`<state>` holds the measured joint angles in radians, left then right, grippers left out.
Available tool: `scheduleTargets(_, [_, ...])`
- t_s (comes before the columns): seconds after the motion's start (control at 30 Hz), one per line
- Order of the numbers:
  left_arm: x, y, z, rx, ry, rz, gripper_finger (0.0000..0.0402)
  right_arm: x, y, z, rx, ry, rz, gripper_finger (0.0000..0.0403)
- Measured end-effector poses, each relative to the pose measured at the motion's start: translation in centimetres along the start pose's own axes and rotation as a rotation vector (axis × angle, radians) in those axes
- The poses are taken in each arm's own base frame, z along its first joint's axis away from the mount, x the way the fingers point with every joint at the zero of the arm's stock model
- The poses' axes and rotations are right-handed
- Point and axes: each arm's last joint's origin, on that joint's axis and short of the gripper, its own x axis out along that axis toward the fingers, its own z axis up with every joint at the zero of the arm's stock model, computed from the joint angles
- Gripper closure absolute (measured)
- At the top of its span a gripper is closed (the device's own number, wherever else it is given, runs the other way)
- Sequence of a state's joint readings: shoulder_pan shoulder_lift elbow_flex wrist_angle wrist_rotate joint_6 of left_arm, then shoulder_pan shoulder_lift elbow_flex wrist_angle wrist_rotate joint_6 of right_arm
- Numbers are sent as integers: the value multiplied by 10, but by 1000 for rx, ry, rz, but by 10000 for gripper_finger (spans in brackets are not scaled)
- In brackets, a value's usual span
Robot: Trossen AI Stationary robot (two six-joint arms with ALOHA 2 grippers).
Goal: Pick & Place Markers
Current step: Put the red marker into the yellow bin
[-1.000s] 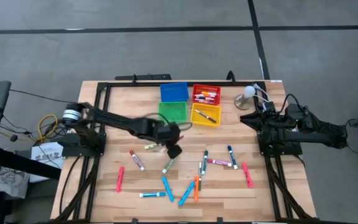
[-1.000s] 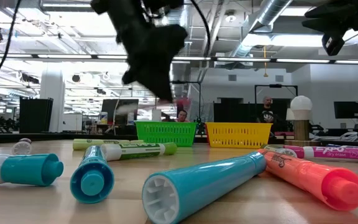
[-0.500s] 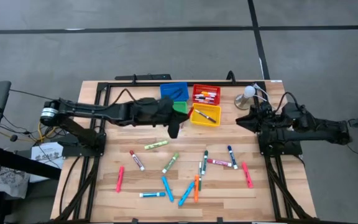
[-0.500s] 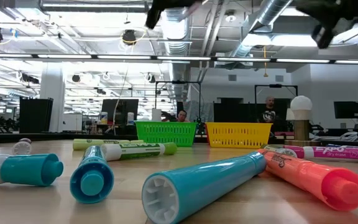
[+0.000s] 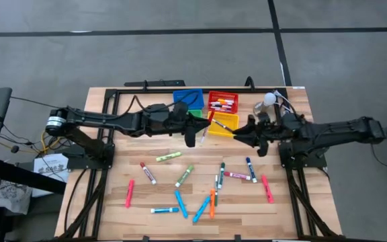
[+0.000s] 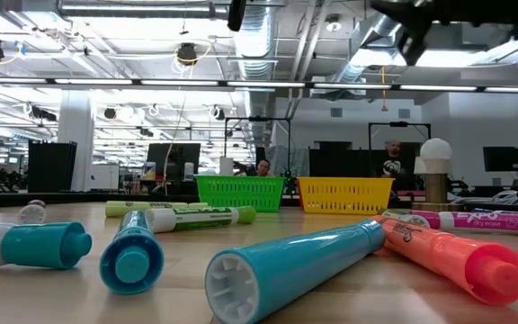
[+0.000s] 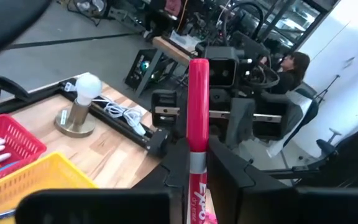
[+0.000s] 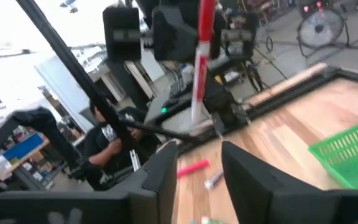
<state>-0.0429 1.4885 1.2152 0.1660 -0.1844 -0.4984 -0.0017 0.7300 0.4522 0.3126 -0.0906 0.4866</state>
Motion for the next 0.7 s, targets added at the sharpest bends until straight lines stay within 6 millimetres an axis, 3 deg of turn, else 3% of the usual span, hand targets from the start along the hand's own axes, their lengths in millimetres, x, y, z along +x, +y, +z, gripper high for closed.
scheduleTargets(0.4, [0,-2,2,-11,-20,-12,366,41,-8,-8,2,-102,53,161])
scheduleTargets(0.7, [0,-2,3,-13,-29,-17,364,74,-11,-2,22,-96,35,147])
